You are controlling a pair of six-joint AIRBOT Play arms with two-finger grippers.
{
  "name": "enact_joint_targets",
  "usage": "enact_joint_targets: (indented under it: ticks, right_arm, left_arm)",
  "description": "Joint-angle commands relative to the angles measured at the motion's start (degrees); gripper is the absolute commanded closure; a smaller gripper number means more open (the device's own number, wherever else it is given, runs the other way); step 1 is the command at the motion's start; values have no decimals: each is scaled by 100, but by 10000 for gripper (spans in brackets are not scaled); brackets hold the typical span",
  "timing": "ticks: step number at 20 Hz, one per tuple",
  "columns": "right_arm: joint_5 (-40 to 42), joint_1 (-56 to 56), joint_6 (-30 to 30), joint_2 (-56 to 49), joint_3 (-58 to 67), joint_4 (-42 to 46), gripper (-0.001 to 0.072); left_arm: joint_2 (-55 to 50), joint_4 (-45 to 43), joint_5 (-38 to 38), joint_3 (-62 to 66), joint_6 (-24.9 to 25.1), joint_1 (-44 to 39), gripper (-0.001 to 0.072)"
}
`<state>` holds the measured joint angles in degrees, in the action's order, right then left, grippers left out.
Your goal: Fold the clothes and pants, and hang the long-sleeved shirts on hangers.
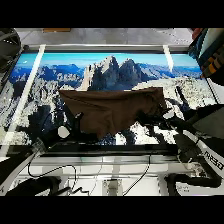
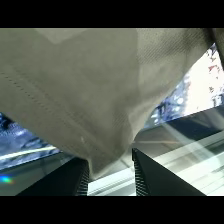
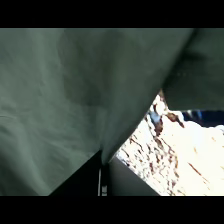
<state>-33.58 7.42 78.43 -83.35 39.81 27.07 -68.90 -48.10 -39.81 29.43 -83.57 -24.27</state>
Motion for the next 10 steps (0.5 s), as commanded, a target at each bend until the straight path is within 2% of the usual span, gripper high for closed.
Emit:
enact_joint_targets:
  ticks: [1,3,5,7,10]
  right_arm:
    - [-31,7,-4,2,7,-15,700]
    - [-74,7,-7,26,7,-7,700]
    - [-157,7,-11,144,7,24,700]
    - [-181,4,-13,404,9,37,700]
    - [-417,-83,-140,916,334,546,700]
  left_arm:
    - [-83,192,365,-4,2,-37,426]
    - [-74,192,555,9,24,-37,688]
    - [-52,181,750,127,116,-2,693]
    - [74,136,741,448,614,186,694]
    - [581,-535,741,1154,756,774,694]
